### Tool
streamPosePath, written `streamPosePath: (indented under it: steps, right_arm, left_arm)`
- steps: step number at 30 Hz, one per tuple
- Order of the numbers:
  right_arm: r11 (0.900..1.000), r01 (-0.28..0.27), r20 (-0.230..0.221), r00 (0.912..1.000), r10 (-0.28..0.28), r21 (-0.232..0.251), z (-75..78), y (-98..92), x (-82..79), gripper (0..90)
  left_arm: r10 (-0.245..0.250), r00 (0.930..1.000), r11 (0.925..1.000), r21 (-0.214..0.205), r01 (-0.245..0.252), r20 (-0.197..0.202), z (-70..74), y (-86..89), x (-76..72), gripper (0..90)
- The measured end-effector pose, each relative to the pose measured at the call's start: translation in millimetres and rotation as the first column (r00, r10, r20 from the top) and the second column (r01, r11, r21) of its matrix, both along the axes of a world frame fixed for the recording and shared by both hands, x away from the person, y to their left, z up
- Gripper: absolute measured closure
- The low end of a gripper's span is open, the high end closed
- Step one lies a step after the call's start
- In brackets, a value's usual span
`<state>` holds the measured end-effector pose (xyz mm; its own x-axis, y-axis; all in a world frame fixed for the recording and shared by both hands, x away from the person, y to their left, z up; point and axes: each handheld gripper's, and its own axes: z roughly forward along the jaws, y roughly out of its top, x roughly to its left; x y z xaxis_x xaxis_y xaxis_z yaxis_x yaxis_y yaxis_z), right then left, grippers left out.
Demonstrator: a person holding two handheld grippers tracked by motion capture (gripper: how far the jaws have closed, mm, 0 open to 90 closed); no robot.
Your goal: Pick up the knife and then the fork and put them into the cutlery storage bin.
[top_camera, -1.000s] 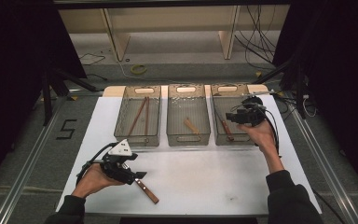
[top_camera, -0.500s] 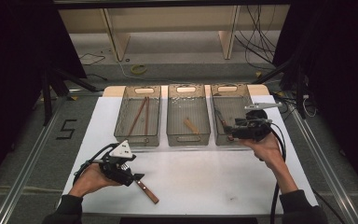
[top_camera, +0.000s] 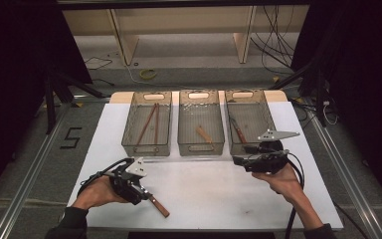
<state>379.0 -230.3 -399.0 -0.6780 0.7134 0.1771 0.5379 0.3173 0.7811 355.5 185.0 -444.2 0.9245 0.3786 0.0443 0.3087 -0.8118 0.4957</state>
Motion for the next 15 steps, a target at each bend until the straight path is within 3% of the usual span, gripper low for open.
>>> streamPosePath:
  steps: [8,15]
  right_arm:
    - [0.9996,-0.022,-0.008,0.9997,0.022,0.018,-10.9,1.7,-11.0,33.2]
    - [0.9985,-0.049,-0.016,0.9986,0.050,0.024,-18.0,6.0,-19.5,32.5]
  left_arm:
    - [-0.044,0.9989,0.9974,0.057,0.045,-0.017,-6.5,-7.7,0.0,30.4]
    - [-0.051,0.9983,0.9948,0.087,0.053,-0.029,-11.9,-10.3,1.7,31.5]
